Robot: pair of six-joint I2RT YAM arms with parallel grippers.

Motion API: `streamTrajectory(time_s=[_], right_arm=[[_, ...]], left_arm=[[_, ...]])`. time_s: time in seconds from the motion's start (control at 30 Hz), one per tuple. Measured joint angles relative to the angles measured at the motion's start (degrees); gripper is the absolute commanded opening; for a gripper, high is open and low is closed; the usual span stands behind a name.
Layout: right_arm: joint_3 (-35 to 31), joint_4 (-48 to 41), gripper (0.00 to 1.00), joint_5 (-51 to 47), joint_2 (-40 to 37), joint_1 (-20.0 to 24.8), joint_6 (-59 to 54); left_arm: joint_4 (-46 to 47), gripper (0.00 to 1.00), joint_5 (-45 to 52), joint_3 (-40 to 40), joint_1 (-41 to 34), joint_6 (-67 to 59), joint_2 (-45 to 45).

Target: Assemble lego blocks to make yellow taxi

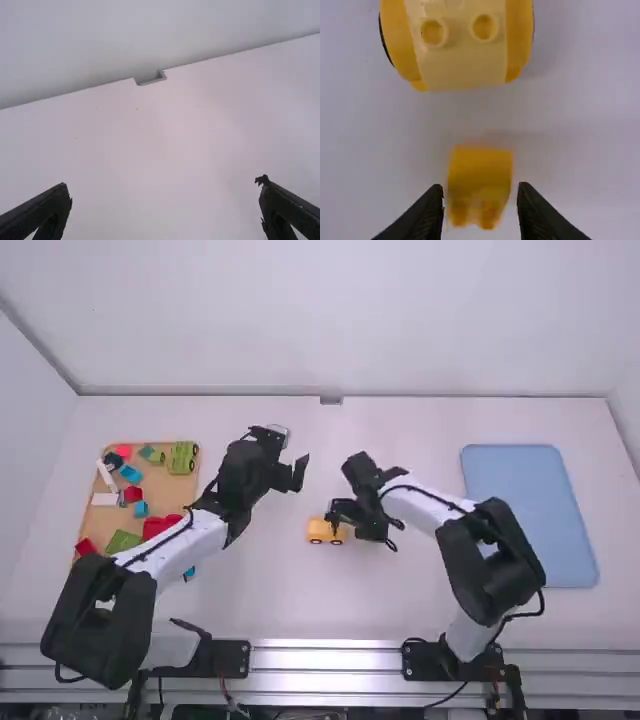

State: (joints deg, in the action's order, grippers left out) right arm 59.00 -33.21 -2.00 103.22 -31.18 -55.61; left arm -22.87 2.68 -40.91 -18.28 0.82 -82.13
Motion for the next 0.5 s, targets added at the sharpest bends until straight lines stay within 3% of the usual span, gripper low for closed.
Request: streamTrajectory(time_s=[0.03, 0.07, 0.1, 0.33, 0.5], right_arm=[[-0.44, 0.72, 0.52, -0.15, 0.0, 0.0, -0.15], [-1.42, 2.1, 0.68, -0.37, 0.0, 0.0, -0.92], [-2.23, 2.91, 0.97, -0.52, 0.0, 0.02, -1.53], [-3.82, 8.31, 0.98, -4.52, -0.07, 0.44, 0.61], [-1.7, 2.97, 0.98, -3.52, -3.65, 0.46, 3.89]], left_arm=[[0.02, 0.99, -0.02, 0.0, 0.0, -0.02, 0.0], [0.11, 0.99, -0.02, 0.0, 0.0, 0.0, 0.0], [0.28, 0.99, -0.02, 0.0, 0.0, 0.0, 0.0], [1.2, 0.99, -0.04, 0.0, 0.0, 0.02, 0.0], [1.16, 0.99, -0.76, 0.0, 0.02, 0.02, 0.0]])
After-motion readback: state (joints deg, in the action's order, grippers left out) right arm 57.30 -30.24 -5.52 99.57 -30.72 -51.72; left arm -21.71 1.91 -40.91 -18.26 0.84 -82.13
